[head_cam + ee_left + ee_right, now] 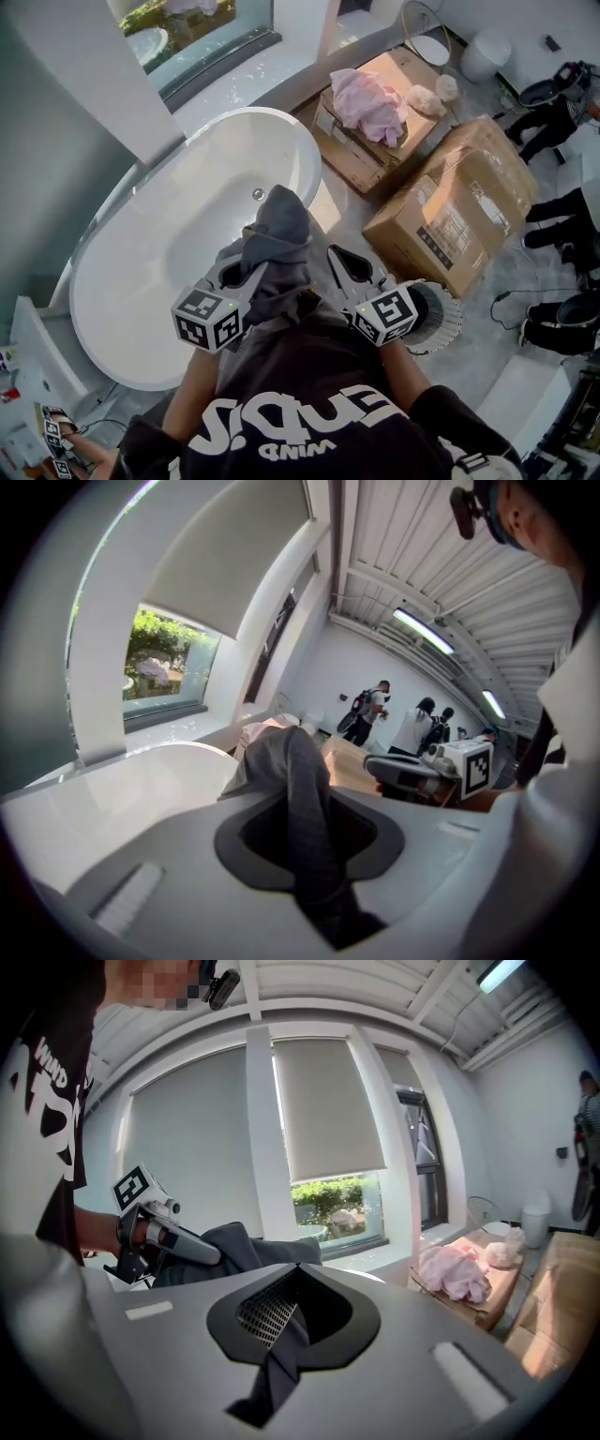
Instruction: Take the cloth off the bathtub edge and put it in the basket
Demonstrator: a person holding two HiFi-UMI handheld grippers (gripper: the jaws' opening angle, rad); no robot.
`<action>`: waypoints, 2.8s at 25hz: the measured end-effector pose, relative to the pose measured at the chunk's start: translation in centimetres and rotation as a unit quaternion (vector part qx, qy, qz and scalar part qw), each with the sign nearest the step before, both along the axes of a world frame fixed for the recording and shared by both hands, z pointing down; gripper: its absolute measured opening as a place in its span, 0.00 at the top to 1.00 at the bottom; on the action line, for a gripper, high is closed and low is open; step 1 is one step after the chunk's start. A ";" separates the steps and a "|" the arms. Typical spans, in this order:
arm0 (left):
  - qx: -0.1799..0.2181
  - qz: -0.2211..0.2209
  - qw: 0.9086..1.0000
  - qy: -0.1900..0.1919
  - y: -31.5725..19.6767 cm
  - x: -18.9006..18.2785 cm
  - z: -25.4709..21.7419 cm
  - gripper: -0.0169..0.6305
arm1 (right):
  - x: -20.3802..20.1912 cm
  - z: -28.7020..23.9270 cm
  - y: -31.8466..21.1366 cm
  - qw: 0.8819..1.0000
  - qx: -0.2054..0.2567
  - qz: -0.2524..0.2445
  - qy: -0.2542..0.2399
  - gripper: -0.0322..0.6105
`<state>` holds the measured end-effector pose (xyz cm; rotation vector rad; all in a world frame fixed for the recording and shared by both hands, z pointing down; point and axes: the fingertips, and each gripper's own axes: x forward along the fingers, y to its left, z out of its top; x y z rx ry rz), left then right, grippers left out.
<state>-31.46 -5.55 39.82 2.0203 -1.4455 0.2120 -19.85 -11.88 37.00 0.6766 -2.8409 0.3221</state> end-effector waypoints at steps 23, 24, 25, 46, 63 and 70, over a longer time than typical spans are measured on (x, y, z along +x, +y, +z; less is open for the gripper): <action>0.007 0.433 0.901 0.027 -3.3 31.3 0.4 0.87 | 32.8 0.4 9.6 0.888 0.005 0.460 0.018 0.94; 0.007 0.446 0.894 0.027 -3.1 32.9 0.4 0.87 | 34.0 0.3 10.3 0.881 0.007 0.472 0.019 0.94; 0.007 0.458 0.889 0.028 -2.9 34.5 0.3 0.87 | 35.3 0.3 11.0 0.875 0.009 0.483 0.020 0.94; 0.011 0.631 0.776 -0.001 1.8 57.4 1.1 0.87 | 54.3 0.7 18.4 0.759 0.024 0.651 -0.015 0.94; 0.002 0.694 0.720 -0.003 -0.8 64.3 1.1 0.87 | 59.3 1.4 16.8 0.703 0.011 0.711 -0.019 0.94; -0.004 0.692 0.722 -0.001 -1.7 65.9 3.0 0.87 | 61.1 3.7 16.3 0.699 -0.017 0.714 -0.025 0.94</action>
